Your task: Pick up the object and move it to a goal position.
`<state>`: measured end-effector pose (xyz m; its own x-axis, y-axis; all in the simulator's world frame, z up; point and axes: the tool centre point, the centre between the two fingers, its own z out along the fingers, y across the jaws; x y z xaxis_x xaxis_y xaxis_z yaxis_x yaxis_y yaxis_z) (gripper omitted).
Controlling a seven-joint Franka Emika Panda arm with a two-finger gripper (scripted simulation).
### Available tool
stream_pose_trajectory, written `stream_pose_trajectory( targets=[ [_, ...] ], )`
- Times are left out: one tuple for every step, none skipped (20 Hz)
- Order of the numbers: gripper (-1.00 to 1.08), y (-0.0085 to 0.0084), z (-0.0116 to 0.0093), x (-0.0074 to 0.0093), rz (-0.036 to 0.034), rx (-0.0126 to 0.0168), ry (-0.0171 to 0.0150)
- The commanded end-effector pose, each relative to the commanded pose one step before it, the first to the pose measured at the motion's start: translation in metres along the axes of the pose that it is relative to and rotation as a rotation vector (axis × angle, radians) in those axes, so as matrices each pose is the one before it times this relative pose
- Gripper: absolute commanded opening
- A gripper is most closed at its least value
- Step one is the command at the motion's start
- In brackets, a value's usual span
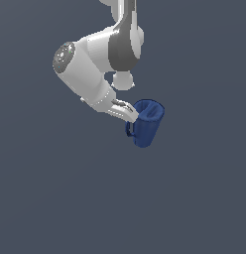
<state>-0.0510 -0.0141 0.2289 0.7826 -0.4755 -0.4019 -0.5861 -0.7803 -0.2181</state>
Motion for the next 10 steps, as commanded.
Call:
stream_pose_trajectory(
  targets=[
    [0.28, -0.00099, -0.00171, -0.0005, 0.00598, 0.00509, 0.00069],
    [0.28, -0.00017, 0.00037, 0.0001, 0.00295, 0.0019, -0.00231],
    [0.28, -0.00003, 0.00084, 0.00029, 0.00358, 0.0021, -0.00364],
    [0.28, 0.00007, 0.00124, 0.00045, 0.00431, 0.0024, -0.00488],
    [0.28, 0.00016, 0.00143, 0.00061, 0.00535, 0.00303, -0.00581],
    [0.28, 0.00013, 0.00125, 0.00069, 0.00686, 0.0042, -0.00619],
    [0.28, -0.00025, 0.0012, 0.00046, 0.00759, 0.00479, -0.00662],
    [0.28, -0.00078, 0.00158, -0.00001, 0.00631, 0.0037, -0.00703],
    [0.28, -0.00063, 0.00142, -0.00001, 0.00506, 0.00288, -0.00601],
    [0.28, -0.00002, 0.0008, 0.00041, 0.00469, 0.00292, -0.00426]
  ],
)
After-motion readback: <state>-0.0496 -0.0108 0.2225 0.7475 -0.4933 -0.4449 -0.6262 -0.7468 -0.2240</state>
